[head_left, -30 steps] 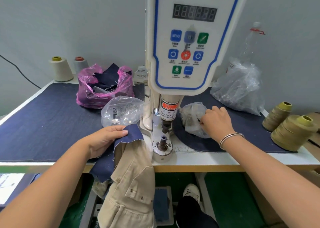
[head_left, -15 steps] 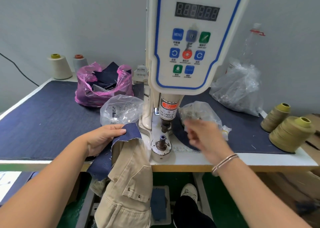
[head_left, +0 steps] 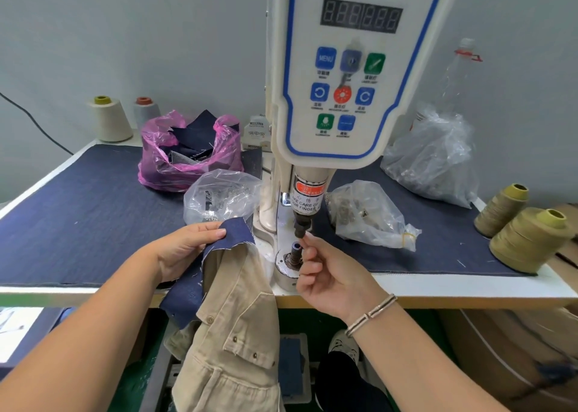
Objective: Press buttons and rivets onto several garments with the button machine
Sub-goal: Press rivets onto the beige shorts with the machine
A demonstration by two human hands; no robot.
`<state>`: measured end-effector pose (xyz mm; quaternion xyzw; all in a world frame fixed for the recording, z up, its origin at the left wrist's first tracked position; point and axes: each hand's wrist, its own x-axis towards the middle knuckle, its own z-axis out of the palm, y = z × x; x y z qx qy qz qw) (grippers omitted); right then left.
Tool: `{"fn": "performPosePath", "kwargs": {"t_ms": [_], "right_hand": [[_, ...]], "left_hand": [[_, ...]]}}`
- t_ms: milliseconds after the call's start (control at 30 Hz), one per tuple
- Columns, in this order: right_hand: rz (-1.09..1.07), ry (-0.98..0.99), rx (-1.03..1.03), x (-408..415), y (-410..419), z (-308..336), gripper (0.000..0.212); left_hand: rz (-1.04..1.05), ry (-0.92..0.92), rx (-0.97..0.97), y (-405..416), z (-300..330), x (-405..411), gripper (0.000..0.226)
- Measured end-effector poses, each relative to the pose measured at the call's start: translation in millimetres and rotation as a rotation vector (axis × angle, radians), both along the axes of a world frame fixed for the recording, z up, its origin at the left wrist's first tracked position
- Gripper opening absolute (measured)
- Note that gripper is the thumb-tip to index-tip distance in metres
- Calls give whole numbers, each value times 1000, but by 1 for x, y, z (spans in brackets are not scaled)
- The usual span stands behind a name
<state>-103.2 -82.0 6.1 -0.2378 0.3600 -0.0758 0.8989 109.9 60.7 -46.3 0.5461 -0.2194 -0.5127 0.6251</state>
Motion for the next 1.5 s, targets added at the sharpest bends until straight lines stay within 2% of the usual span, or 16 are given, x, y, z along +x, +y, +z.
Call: {"fn": "performPosePath", "kwargs": {"t_ms": [167, 367, 500, 667, 767, 833, 900, 967, 1067, 1133, 1267, 1500], "right_hand": [[-13, -48, 79, -4, 4, 3, 7], [-82, -86, 180, -4, 10, 10, 14], [-158, -112, 230, 0, 19, 17, 4], [-251, -222, 302, -3, 47, 18, 15], [-117, -268, 294, 3, 67, 15, 26], [14, -235, 90, 23, 74, 16, 26], [98, -161, -251, 52, 70, 20, 21], [168, -34, -698, 84, 58, 25, 19], [377, 227, -1466, 133, 36, 22, 28], [497, 367, -1761, 161, 30, 16, 29], [651, 557, -2076, 198, 28, -3, 29], [682, 644, -2302, 225, 20, -21, 32]], "left_hand": [[-1, 4, -9, 1, 0, 1, 23], [-1, 11, -3, 2, -1, 1, 22], [-5, -2, -9, 2, 0, 1, 23], [-7, 20, -21, 2, 0, 2, 24], [-12, 26, -34, 2, 0, 2, 23], [-34, 20, -46, 2, 2, 1, 21], [-78, 1, -66, 3, 5, 0, 18], [-74, 2, -75, 4, 5, 0, 17], [2, 25, -61, 4, 5, 0, 25], [20, 37, -71, 4, 5, -2, 25], [26, 51, -69, 4, 5, -2, 26], [35, 122, -28, 3, 0, 4, 25]]}}
